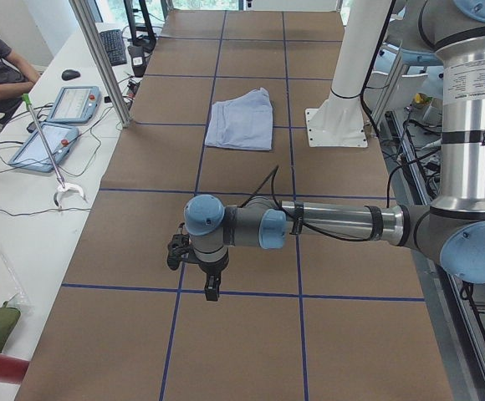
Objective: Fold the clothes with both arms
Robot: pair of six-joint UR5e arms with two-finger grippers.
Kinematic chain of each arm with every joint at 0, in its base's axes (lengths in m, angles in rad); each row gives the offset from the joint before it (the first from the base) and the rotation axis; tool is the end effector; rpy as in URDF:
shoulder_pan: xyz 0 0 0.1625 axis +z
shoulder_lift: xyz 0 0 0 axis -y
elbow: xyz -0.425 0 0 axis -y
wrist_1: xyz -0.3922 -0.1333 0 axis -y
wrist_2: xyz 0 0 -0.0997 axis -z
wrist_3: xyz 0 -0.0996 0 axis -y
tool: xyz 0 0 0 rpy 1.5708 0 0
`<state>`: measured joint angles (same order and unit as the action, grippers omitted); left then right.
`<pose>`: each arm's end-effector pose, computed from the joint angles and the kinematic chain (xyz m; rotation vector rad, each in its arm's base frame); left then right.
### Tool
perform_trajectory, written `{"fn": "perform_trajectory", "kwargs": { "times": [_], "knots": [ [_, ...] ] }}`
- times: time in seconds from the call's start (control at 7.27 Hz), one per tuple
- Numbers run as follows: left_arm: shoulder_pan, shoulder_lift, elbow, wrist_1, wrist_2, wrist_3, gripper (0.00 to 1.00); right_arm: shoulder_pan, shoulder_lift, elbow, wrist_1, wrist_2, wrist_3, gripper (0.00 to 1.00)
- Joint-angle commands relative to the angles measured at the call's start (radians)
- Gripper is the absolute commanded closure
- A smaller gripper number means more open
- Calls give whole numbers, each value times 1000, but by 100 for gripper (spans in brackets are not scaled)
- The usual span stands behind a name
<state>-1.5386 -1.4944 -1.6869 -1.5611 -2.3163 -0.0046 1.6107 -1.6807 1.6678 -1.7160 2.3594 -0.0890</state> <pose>-0.0509 -0.4632 0.6408 0.0149 0.7459 0.0375 0.0799 -0.4301 0.6750 -0.0988 -0.7948 0.0159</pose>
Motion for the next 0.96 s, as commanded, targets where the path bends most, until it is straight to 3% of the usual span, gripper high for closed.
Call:
{"fn": "perform_trajectory", "kwargs": {
  "times": [0.0,0.83],
  "knots": [
    [0,0,-4,1,0,0,0,0,9,-2,1,-3,0,0],
    [0,-6,-5,1,0,0,0,0,19,6,2,-2,-2,0]
  ]
}}
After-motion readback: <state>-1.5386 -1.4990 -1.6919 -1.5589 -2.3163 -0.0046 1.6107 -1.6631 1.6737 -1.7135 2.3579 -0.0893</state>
